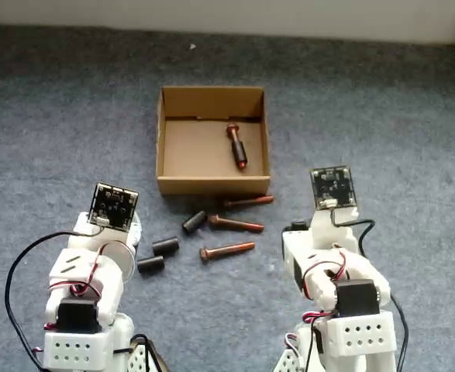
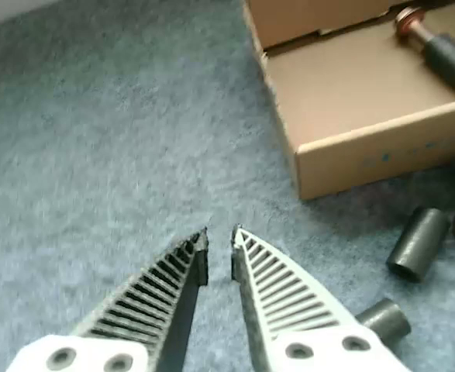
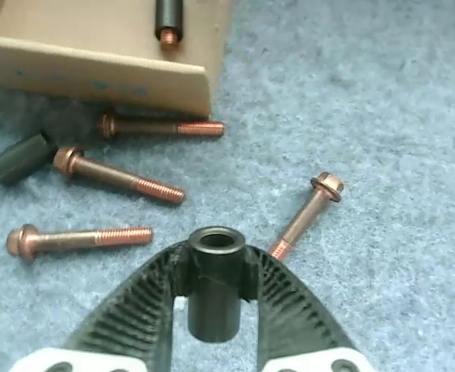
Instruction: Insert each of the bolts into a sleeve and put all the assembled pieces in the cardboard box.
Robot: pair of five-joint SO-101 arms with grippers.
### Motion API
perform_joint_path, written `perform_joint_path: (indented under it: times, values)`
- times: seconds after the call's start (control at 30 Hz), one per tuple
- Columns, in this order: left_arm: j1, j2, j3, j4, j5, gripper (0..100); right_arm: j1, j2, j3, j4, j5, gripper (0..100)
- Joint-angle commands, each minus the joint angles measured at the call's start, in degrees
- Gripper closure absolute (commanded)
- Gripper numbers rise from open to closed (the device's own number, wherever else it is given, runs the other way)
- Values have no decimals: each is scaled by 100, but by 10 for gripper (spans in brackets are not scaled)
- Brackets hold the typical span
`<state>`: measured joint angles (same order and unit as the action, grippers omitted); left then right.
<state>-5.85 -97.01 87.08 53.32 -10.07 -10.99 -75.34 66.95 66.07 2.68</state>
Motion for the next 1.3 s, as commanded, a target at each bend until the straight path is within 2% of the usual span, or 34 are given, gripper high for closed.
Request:
perform_joint_path:
  times: [0.0,0.13,0.27,0.47,0.53,0.63,0.9,1.07,1.27]
  values:
    - [725,22,-664,158,-44,909,409,-101,57,-505,-536,993]
    - [1182,31,-1262,624,-273,909,1218,-101,92,-892,-1029,993]
    - [1613,400,-1815,738,-281,909,1815,-110,92,-1033,-1486,993]
    - [2290,2378,-2800,712,-255,907,2598,-110,40,-1042,-1943,993]
    - [2501,3143,-3178,712,-211,880,2897,-110,40,-1051,-2101,993]
    - [2765,4163,-3767,712,316,823,3275,-110,84,-1358,-2312,993]
    - [3925,6440,-5349,659,1160,800,3459,-110,92,-1508,-2409,993]
    - [4356,7758,-5938,-35,1600,800,3530,-110,84,-1508,-2382,993]
    - [4637,9156,-6738,-624,1670,800,3679,-110,84,-1508,-2382,993]
